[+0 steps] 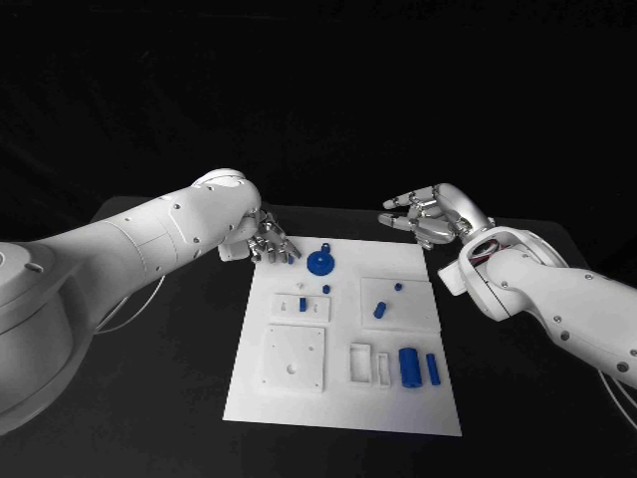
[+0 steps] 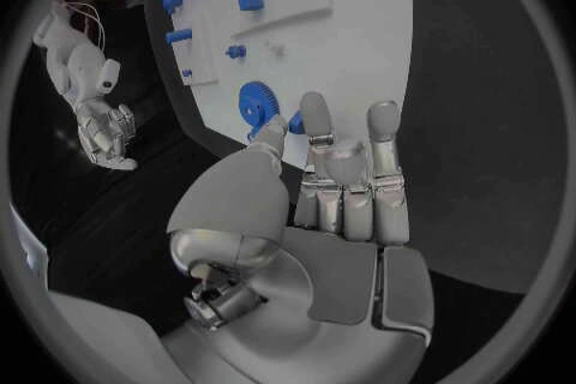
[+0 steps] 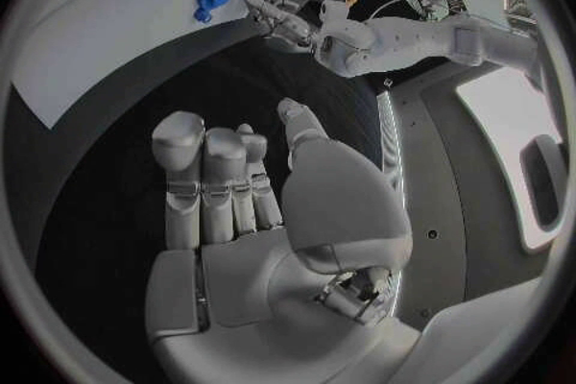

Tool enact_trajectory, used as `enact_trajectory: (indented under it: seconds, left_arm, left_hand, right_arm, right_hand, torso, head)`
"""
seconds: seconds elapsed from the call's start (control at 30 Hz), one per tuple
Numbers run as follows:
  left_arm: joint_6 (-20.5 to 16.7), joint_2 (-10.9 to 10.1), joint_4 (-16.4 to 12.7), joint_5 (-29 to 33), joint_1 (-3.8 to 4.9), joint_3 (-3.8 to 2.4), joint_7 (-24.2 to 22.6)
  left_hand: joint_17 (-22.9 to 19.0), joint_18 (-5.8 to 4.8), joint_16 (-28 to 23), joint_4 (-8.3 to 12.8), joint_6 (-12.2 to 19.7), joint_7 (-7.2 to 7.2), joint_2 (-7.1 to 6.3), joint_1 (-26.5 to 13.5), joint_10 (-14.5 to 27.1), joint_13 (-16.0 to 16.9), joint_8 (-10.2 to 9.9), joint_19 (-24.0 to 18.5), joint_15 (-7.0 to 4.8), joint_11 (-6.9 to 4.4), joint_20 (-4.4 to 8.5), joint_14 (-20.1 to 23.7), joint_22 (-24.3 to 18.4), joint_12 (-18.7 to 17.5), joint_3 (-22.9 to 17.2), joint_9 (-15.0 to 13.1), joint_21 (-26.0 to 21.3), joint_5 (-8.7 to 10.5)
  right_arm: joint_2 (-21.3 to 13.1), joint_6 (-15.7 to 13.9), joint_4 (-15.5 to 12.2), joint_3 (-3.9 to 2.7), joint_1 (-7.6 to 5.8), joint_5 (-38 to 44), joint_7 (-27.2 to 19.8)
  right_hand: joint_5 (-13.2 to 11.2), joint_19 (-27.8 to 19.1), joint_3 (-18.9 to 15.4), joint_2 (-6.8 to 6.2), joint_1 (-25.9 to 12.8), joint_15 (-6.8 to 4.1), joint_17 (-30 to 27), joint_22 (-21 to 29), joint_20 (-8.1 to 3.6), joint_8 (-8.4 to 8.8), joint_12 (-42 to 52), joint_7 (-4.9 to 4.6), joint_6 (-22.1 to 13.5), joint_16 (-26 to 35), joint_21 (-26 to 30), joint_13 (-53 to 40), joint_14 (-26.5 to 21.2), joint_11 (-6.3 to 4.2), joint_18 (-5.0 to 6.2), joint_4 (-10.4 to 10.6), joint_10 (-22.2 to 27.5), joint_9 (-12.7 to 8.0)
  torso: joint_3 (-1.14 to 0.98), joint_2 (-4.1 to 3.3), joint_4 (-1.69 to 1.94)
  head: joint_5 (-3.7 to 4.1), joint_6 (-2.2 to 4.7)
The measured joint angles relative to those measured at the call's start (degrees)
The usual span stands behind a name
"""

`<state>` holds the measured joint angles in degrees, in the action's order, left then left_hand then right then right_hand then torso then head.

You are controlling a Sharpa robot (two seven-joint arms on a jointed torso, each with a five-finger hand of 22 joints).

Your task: Assemble the parts on the task board

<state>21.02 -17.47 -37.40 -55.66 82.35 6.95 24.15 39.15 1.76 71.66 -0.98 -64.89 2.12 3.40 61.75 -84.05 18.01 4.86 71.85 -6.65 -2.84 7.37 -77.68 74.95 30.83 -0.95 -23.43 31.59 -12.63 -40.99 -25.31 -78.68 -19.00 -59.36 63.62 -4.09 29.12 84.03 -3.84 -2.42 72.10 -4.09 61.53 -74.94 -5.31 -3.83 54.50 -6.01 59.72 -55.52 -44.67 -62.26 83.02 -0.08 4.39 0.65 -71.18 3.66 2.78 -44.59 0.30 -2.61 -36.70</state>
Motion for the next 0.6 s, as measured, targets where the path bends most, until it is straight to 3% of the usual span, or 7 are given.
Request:
enact_trajectory:
  seconds: [0.07, 0.3, 0.6]
  left_arm:
    - [-0.01, 0.03, 0.06, 0.04, -0.03, 0.0, -0.1]
    - [-0.04, 0.05, 0.22, 0.32, -0.06, 0.01, -0.49]
    - [-0.1, 0.05, 0.26, 0.91, 0.0, -0.03, -0.97]
  left_hand:
    - [0.0, 0.0, 0.0, 0.3, 0.0, 0.0, 0.13, 0.13, 0.0, 0.0, 0.0, 0.0, 0.0, 0.0, 0.0, 0.0, 0.0, 0.0, 0.13, 0.06, 0.0, 0.0]
    - [0.0, 0.0, 0.0, 2.26, 0.0, 0.0, 2.45, 1.92, 0.0, 0.0, -0.04, 0.0, 0.0, 0.0, 0.0, 0.0, -0.01, 0.0, -1.14, 0.19, 0.0, -0.4]
    - [0.07, 0.01, 0.0, 5.31, -0.1, -0.1, 4.55, 4.56, 0.0, 0.0, -0.27, 0.0, 0.0, 0.0, 0.0, 0.0, -0.02, 0.0, -3.22, 0.25, 0.0, -3.36]
  right_arm:
    - [0.01, 0.0, 0.0, 0.0, 0.0, 0.0, 0.01]
    - [0.09, 0.0, 0.09, 0.0, 0.0, 0.0, 0.04]
    - [0.24, 0.01, 0.23, 0.0, -0.01, 0.0, 0.07]
  right_hand:
    - [0.0, 0.0, 0.0, 0.0, 0.0, 0.0, 0.0, 0.0, 0.0, 0.0, 0.0, 0.0, 0.0, 0.0, 0.0, 0.0, 0.0, 0.0, 0.0, 0.0, 0.0, 0.0]
    - [0.0, 0.0, 0.0, 0.0, 0.0, 0.0, 0.0, 0.01, 0.0, 0.0, 0.0, 0.0, 0.0, 0.0, 0.0, 0.0, 0.0, 0.0, 0.0, 0.0, 0.0, 0.0]
    - [0.0, 0.0, 0.0, 0.0, 0.0, 0.0, 0.0, 0.01, 0.0, 0.0, 0.0, 0.0, 0.0, 0.0, 0.0, 0.0, 0.0, 0.0, 0.0, 0.0, 0.0, 0.0]
  torso:
    - [0.0, 0.01, 0.0]
    - [0.0, 0.03, 0.03]
    - [0.01, 0.04, 0.08]
  head:
    - [0.01, -0.01]
    - [0.08, -0.07]
    - [0.09, -0.15]
